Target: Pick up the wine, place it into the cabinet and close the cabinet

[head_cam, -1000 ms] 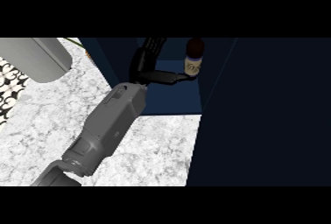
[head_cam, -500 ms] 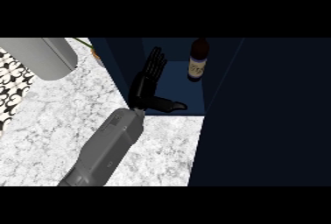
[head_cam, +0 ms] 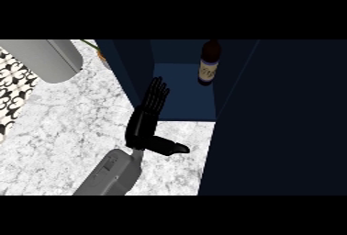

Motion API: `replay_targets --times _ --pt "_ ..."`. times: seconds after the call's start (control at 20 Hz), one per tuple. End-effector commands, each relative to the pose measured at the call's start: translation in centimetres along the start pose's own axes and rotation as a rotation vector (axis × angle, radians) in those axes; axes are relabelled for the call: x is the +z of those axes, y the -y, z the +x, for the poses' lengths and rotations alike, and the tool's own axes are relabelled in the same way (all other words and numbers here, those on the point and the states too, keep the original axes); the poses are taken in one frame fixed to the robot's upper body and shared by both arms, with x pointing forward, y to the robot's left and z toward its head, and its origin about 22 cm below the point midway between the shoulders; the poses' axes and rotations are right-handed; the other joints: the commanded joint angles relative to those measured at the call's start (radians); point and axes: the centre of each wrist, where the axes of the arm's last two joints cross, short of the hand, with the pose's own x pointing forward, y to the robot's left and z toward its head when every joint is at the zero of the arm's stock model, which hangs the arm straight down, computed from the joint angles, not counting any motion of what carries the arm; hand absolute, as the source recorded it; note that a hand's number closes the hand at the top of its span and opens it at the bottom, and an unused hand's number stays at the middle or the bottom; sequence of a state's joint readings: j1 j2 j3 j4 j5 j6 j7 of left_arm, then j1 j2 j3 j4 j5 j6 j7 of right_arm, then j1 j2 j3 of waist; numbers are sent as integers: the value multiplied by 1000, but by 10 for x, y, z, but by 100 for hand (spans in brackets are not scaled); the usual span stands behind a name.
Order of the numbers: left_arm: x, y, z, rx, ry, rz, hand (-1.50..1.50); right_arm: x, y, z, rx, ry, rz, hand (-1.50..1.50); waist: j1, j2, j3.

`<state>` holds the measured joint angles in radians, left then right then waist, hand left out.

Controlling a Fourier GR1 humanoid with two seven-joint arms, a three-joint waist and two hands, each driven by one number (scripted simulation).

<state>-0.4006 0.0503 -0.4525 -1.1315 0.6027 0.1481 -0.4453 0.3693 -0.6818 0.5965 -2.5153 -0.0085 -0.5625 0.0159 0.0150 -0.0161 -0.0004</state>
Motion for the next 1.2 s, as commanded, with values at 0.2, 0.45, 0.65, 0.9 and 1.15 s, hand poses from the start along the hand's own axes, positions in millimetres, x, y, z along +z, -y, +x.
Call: replay_targets --times 0.2,0.45,0.65,0.9,1.15 --pt "52 -16 22 62 21 33 -150 11 2 53 -108 26 47 -150 -11 8 -1" --pt "77 -41 27 56 39 67 -150 14 6 56 -79 -4 157 -150 -27 9 0" --pt "88 -57 43 20 78 59 -150 15 -1 48 -155 -10 251 -150 -17 9 0" --pt "102 -78 62 -21 104 62 -150 18 -2 42 -145 -46 511 150 -1 10 0" --pt "124 -119 72 -41 130 118 -150 22 -8 45 -154 -26 564 150 -14 13 -1"
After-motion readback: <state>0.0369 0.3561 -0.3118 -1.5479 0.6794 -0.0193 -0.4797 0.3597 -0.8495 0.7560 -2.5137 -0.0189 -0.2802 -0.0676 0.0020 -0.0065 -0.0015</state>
